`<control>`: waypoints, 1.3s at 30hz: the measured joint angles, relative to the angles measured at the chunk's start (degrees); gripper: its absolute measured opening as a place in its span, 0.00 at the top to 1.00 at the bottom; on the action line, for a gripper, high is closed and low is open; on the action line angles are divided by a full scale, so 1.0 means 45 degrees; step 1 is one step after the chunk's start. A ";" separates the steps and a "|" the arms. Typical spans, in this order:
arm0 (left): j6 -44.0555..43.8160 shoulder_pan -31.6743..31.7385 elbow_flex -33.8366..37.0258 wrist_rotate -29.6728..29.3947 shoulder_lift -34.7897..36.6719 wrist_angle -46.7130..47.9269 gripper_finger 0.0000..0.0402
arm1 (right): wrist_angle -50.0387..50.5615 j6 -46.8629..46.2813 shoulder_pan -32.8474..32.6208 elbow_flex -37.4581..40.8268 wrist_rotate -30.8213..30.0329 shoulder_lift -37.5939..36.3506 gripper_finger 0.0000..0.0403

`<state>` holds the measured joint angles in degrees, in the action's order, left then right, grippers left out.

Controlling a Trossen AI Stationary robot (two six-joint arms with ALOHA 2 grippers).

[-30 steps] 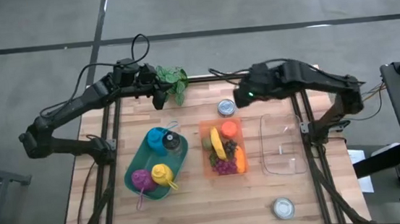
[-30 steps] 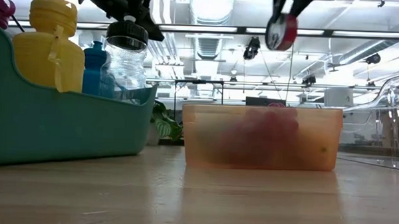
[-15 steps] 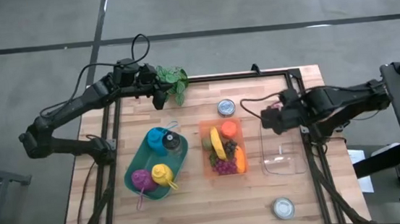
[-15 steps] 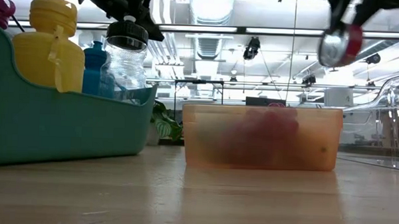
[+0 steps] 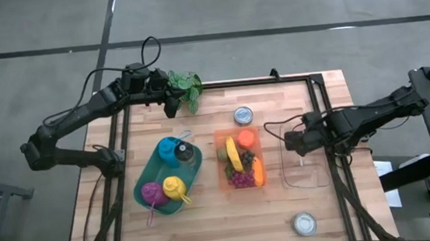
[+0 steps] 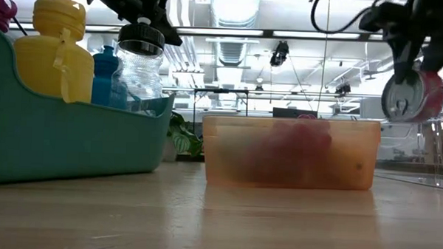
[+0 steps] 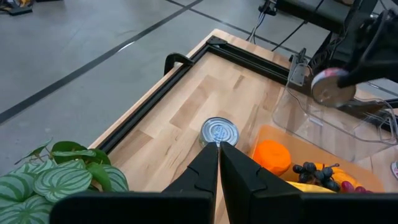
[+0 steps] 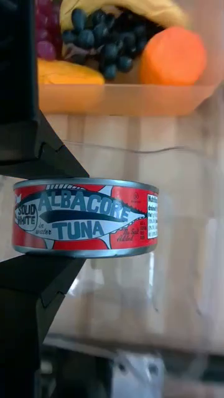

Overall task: Pick & Place Food Item
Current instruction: Put the red tuna can into the transparent bin

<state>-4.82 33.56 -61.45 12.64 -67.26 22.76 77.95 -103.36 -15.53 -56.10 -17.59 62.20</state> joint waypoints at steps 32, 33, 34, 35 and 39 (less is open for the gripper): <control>0.0000 0.0001 0.0000 0.0000 0.0000 -0.0001 0.95 | -0.4807 -0.1708 0.0034 0.4494 0.1167 -0.0074 0.64; 0.0000 -0.0002 0.0000 0.0000 0.0000 0.0000 0.95 | -0.4826 -0.1704 0.0039 0.4494 0.1167 -0.0078 0.65; 0.0000 0.0001 0.0000 0.0000 0.0000 0.0000 0.95 | -0.4824 -0.1695 0.0039 0.4494 0.1167 -0.0078 0.65; 0.0000 -0.0003 0.0000 0.0000 0.0000 -0.0004 0.95 | -0.4810 -0.1676 0.0039 0.4492 0.1167 -0.0076 0.65; 0.0000 -0.0004 0.0000 0.0000 0.0000 0.0000 0.95 | -0.4783 -0.1479 0.0039 0.4480 0.1187 -0.0068 0.60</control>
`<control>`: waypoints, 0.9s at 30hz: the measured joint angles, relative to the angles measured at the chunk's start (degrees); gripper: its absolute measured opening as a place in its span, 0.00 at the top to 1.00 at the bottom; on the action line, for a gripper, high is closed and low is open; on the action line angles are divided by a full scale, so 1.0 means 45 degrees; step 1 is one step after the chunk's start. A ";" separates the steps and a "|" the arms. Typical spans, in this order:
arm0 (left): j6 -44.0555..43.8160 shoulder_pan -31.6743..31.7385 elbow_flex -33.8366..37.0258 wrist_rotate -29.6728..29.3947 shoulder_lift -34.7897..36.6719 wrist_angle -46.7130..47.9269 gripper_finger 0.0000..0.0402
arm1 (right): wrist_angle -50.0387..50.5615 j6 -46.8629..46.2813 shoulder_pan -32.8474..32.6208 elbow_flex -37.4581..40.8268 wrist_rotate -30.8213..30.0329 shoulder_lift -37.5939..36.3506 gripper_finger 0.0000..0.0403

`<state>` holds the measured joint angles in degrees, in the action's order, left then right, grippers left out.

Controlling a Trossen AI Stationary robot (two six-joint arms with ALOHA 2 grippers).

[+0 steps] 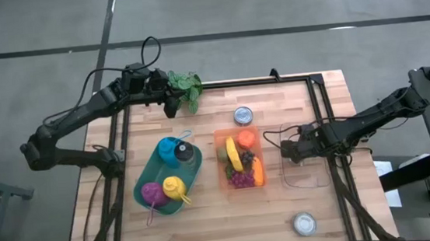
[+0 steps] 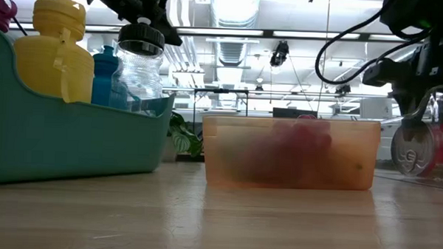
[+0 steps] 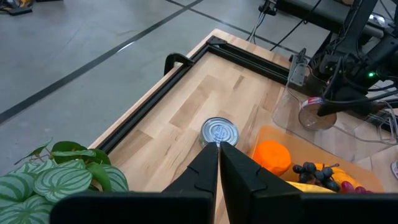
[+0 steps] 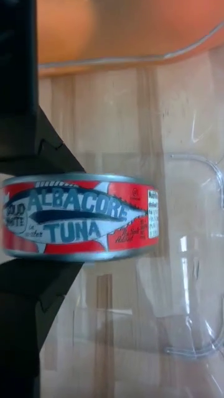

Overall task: Pick & Place Food Item
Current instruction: Put the red tuna can into the transparent bin, then put the top green tuna can into the transparent bin

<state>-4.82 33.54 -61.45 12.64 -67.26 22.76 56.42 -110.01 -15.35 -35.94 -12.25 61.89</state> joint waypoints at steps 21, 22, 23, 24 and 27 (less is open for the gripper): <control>0.0000 0.0005 0.0000 0.0000 0.0000 0.0000 0.95 | 0.0050 0.0378 0.0005 -0.0055 -0.0316 -0.0099 0.30; 0.0000 0.0005 0.0000 0.0000 0.0000 0.0000 0.95 | 0.0044 0.0380 0.0005 -0.0081 -0.0316 -0.0139 0.28; 0.0000 0.0001 0.0000 0.0000 0.0000 0.0000 0.95 | 0.0041 0.0384 0.0005 -0.0101 -0.0317 -0.0183 0.27; 0.0000 0.0005 0.0000 0.0000 0.0000 0.0000 0.95 | 0.0068 0.0393 0.0005 -0.0137 -0.0331 -0.0234 0.26; 0.0000 0.0003 0.0000 0.0000 0.0000 0.0000 0.95 | 0.0132 0.0427 0.0005 -0.0243 -0.0440 -0.0401 0.24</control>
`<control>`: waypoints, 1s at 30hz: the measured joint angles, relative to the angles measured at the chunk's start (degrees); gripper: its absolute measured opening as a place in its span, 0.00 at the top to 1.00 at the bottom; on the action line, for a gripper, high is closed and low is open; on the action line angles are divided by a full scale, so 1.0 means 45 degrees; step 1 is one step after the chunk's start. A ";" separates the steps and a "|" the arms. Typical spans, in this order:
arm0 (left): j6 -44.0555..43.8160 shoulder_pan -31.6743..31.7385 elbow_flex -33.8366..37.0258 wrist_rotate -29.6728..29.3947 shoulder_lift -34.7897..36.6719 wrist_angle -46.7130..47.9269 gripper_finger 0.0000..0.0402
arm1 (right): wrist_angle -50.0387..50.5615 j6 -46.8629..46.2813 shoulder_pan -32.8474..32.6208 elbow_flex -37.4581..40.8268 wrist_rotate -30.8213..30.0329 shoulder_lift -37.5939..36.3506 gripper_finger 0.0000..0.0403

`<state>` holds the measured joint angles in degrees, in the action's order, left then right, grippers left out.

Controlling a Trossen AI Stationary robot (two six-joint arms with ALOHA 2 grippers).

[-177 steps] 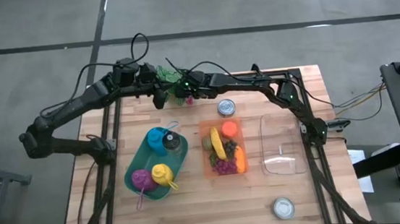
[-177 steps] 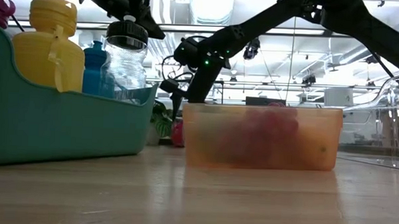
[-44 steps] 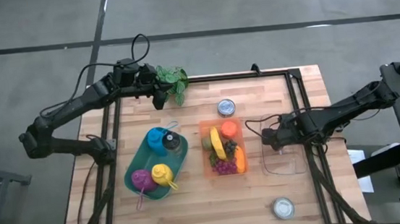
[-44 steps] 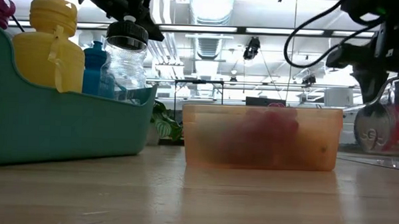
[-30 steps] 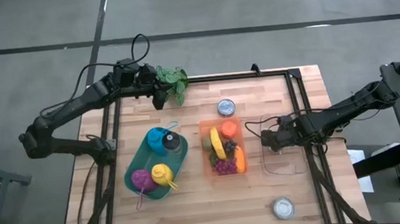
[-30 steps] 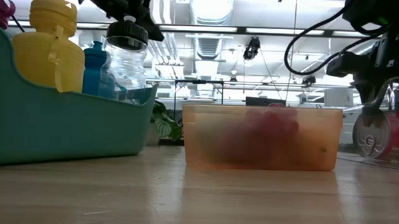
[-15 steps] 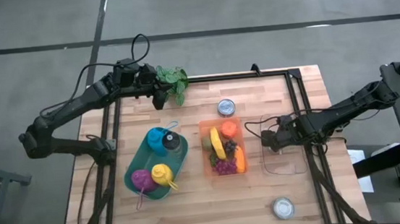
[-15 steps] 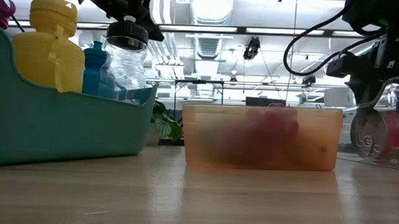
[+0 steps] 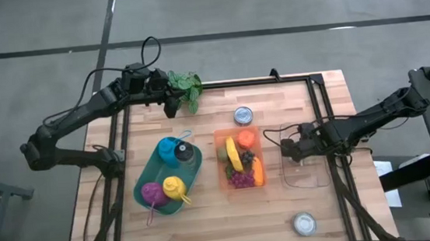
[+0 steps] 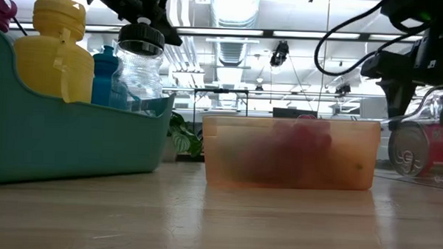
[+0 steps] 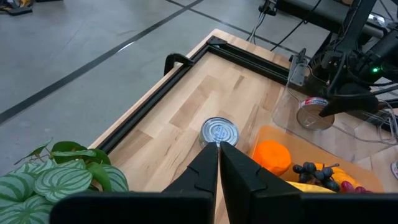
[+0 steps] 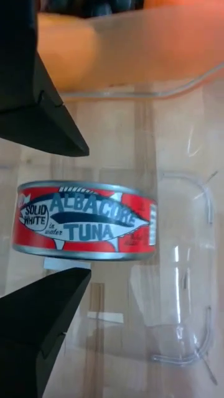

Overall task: Pick & Place Food Item
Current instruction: Put the top green tuna can into the transparent bin

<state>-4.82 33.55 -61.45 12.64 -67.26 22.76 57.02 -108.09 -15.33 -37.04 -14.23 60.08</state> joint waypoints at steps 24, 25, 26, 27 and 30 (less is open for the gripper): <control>0.0000 -0.0003 0.0000 0.0000 0.0005 0.0000 0.95 | 0.0219 0.4222 -0.0005 -0.2577 -0.5242 -0.2018 0.24; 0.0000 0.0002 0.0000 0.0000 0.0005 0.0000 0.95 | 0.0192 0.4768 -0.0005 -0.2747 -0.5588 -0.2001 0.24; 0.0000 0.0000 0.0000 0.0000 0.0005 0.0000 0.95 | 0.0124 0.5347 -0.0005 -0.2912 -0.5946 -0.1966 0.24; 0.0000 0.0002 0.0000 0.0000 0.0005 0.0000 0.95 | 0.0016 0.5929 -0.0002 -0.3079 -0.6319 -0.1907 0.24; 0.0000 0.0000 0.0000 0.0000 0.0005 0.0000 0.95 | -0.0287 0.7373 0.0146 -0.3608 -0.7110 -0.1699 0.24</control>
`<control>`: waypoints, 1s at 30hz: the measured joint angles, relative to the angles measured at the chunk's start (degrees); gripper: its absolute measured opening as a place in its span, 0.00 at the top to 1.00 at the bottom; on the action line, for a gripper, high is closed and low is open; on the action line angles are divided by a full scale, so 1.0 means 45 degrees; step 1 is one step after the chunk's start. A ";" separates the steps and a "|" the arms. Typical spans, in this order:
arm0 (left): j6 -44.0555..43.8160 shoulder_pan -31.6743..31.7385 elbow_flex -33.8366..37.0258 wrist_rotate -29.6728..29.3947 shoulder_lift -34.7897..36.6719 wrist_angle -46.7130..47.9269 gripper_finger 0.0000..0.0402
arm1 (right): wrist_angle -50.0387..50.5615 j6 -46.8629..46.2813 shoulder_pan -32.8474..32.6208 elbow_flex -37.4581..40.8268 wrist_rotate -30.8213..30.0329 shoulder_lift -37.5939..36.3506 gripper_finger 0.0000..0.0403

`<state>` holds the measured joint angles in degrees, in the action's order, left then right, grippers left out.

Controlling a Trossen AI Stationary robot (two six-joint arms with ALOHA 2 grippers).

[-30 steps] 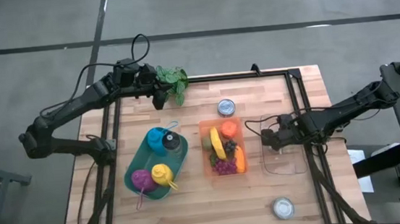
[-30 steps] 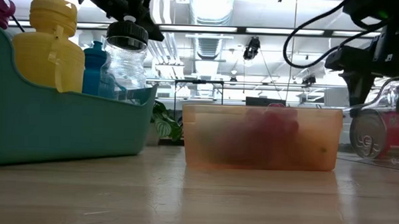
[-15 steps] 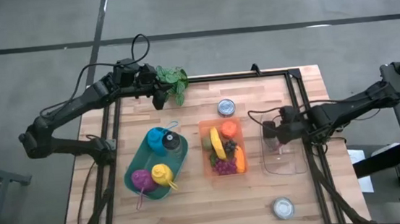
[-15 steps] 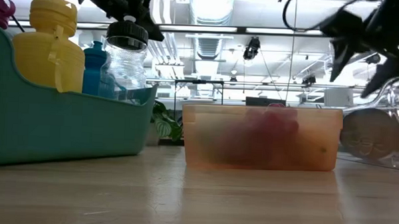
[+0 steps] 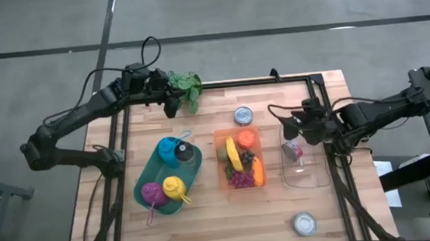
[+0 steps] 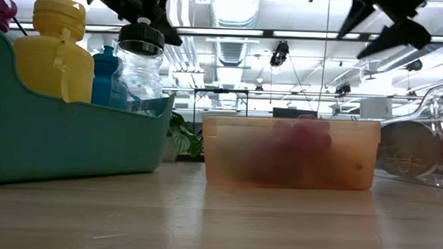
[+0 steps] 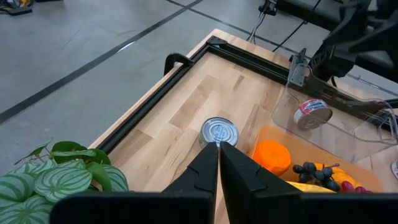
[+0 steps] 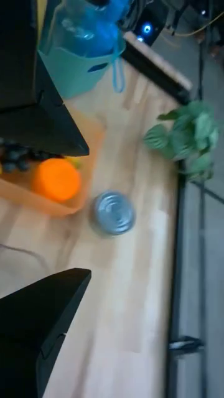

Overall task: Pick & Place Food Item
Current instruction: Put the top green tuna can into the transparent bin

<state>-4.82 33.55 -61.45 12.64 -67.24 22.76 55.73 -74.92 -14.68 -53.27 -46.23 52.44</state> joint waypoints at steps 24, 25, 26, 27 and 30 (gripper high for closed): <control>0.0000 0.0001 0.0000 0.0000 0.0000 0.0000 0.95 | -0.1703 0.5469 0.4959 -0.3543 0.3681 0.5352 0.24; 0.0000 -0.0001 0.0000 0.0000 0.0000 0.0000 0.95 | -0.1974 0.5518 0.5076 -0.3566 0.3752 0.5559 0.24; 0.0000 0.0002 0.0000 0.0000 0.0000 0.0005 0.95 | -0.2105 0.5551 0.5187 -0.3575 0.3831 0.5786 0.24; 0.0000 0.0002 0.0000 0.0004 0.0000 0.0000 0.95 | -0.2158 0.5552 0.5292 -0.3596 0.3902 0.6030 0.24; 0.0000 0.0000 0.0000 0.0000 0.0000 0.0000 0.95 | -0.2004 0.5549 0.5653 -0.3630 0.4001 0.6664 0.24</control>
<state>-4.82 33.55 -61.45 12.64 -67.24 22.76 46.71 -49.95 10.76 -69.61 -28.22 82.43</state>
